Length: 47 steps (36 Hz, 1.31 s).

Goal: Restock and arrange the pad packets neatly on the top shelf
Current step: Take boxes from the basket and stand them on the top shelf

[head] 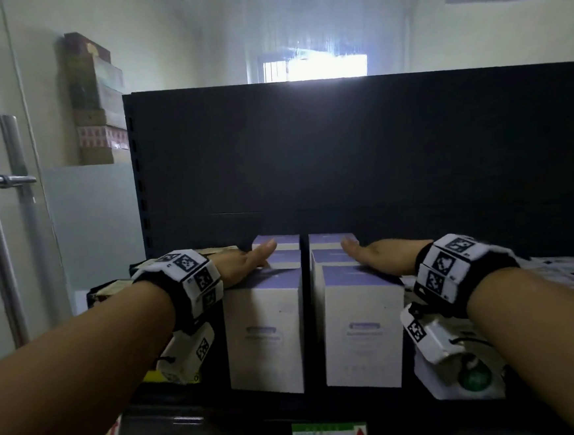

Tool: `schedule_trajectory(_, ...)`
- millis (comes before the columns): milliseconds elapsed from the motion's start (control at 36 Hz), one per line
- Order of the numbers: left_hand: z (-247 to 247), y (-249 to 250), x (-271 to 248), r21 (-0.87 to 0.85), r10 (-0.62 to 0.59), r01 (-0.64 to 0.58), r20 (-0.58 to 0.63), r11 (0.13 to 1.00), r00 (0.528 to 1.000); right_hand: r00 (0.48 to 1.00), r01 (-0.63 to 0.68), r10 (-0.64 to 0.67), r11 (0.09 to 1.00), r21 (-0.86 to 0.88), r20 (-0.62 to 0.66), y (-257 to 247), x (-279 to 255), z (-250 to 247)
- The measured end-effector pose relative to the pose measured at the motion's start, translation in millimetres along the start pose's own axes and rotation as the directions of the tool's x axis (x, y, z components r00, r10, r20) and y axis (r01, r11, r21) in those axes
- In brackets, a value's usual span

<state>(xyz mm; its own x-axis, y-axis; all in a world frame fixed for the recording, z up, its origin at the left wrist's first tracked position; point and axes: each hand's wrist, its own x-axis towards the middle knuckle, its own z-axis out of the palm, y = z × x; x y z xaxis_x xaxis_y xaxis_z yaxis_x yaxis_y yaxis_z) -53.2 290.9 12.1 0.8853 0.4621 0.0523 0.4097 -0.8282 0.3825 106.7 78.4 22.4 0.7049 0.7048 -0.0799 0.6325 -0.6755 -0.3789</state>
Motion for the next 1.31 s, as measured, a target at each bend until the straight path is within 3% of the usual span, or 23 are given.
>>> schedule_trajectory(167, 7, 5, 2, 0.019, -0.039, 0.04, -0.029, 0.999, 0.999, 0.999, 0.025, -0.023, 0.999, -0.047, 0.034, 4, -1, 1)
schedule_trajectory(333, 10, 5, 0, 0.062, -0.032, 0.035, -0.055, 0.997, 0.998, 0.998, 0.059, -0.059, 0.998, 0.016, 0.016, 7, -7, 5)
schedule_trajectory(556, 4, 11, -13, 0.125, 0.188, -0.178, -0.072, 0.976, 0.98, 0.963, 0.175, -0.201, 0.973, -0.152, -0.178, 14, -22, -3)
schedule_trajectory(667, 3, 9, -18, 0.174, 0.202, -0.19, -0.051, 0.966, 0.978, 0.987, 0.114, -0.141, 0.958, -0.263, -0.083, 12, -27, 6)
schedule_trajectory(750, 4, 7, -19, 0.19, 0.186, -0.174, -0.049, 0.966, 0.981, 0.985, 0.115, -0.147, 0.948, -0.298, -0.086, 10, -28, 14)
schedule_trajectory(1055, 9, 9, -23, 0.203, 0.181, -0.166, -0.056, 0.965, 0.982, 0.978, 0.164, -0.188, 0.959, -0.23, -0.088, 3, -39, 15)
schedule_trajectory(1305, 8, 14, -26, 0.273, 0.204, -0.188, -0.031, 0.943, 0.978, 0.988, 0.099, -0.123, 0.971, -0.217, -0.098, -6, -49, 21)
